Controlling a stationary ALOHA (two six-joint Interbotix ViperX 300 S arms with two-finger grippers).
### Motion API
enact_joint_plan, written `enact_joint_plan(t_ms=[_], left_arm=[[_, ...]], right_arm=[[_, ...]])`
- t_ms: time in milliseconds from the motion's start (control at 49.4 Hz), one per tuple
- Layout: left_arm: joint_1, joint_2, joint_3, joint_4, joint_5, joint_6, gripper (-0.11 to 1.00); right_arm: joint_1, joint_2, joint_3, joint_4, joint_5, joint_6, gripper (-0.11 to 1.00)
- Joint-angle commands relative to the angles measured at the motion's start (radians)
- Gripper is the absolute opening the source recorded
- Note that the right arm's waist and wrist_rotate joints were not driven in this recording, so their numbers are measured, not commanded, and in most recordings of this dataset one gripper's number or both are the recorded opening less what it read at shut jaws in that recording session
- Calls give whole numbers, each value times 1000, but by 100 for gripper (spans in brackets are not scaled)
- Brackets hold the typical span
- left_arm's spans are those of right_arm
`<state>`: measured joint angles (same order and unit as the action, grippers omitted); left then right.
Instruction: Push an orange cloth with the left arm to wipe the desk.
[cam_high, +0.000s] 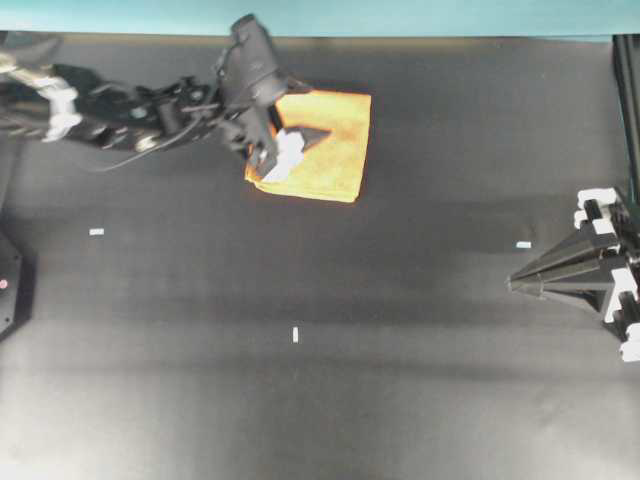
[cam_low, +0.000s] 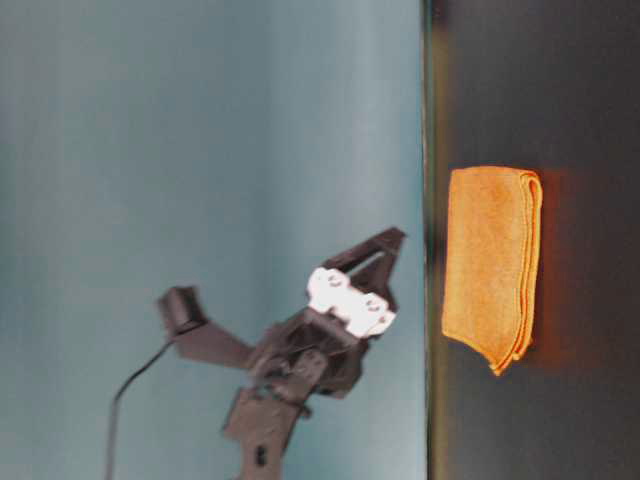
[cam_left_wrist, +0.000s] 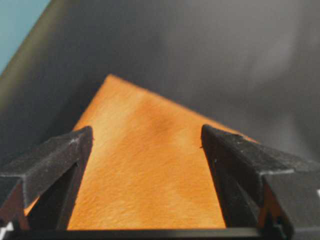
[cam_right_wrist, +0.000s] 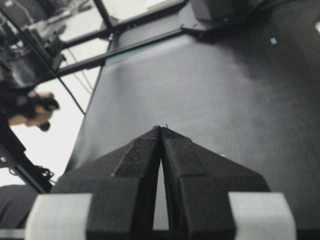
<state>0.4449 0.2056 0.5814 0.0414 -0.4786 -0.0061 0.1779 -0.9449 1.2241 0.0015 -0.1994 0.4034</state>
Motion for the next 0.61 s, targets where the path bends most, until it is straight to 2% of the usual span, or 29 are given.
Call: enact_joint_plan(t_ms=[0,263,588], left_arm=[[17,55,-37,3,-14,-28,82],[32,167,-67,3,-6,-58,82],[28,169,-29,2,40,-60,82]], right_arm=[[0,5,-6,2,-8,0,1],[-2,5,-3,2,-8,2,1],[0,5,0,2,-8,0,1]])
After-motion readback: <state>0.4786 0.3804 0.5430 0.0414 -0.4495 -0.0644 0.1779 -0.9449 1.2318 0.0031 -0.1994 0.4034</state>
